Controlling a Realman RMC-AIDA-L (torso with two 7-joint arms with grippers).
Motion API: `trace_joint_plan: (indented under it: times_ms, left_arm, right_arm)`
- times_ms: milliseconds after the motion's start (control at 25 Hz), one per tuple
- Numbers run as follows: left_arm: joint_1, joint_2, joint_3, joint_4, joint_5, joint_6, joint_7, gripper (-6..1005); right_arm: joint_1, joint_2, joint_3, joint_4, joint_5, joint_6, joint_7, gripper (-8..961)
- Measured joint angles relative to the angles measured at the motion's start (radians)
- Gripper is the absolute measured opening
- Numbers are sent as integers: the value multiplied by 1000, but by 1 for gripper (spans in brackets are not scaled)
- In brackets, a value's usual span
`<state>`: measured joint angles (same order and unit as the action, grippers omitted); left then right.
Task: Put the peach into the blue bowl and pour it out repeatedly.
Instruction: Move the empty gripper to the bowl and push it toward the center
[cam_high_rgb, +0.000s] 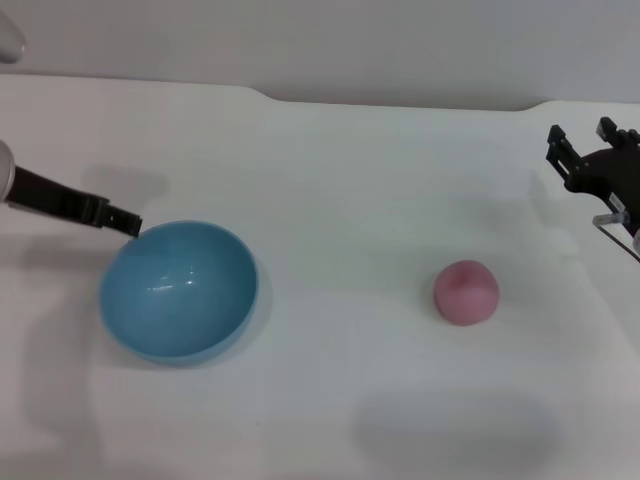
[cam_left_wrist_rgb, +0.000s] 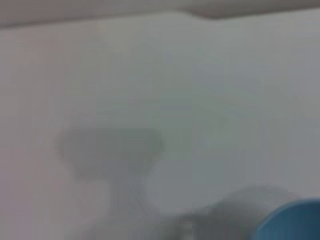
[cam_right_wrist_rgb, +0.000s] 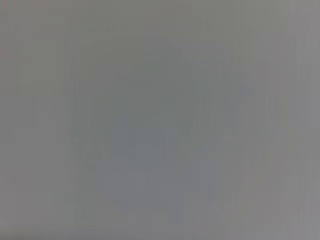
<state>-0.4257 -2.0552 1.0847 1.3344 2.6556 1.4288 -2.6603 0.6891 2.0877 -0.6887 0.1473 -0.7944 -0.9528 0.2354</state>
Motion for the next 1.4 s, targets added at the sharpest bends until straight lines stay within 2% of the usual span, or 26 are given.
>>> trace_joint_plan:
  times_ms: [440, 880, 1240, 1400]
  left_arm:
    - [9, 3, 20, -7, 28, 32, -2, 828]
    - [-13, 4, 33, -105, 41, 18, 6, 827]
    - [-67, -1, 78, -254, 42, -13, 13, 742]
    - [-77, -5, 92, -273, 37, -25, 11, 704]
  right_arm:
    - [-3, 0, 3, -10, 0, -1, 2, 662]
    - [2, 0, 9, -10, 0, -8, 2, 662]
    - [2, 0, 8, -9, 0, -14, 2, 661]
    - [-3, 0, 1, -9, 0, -33, 2, 661]
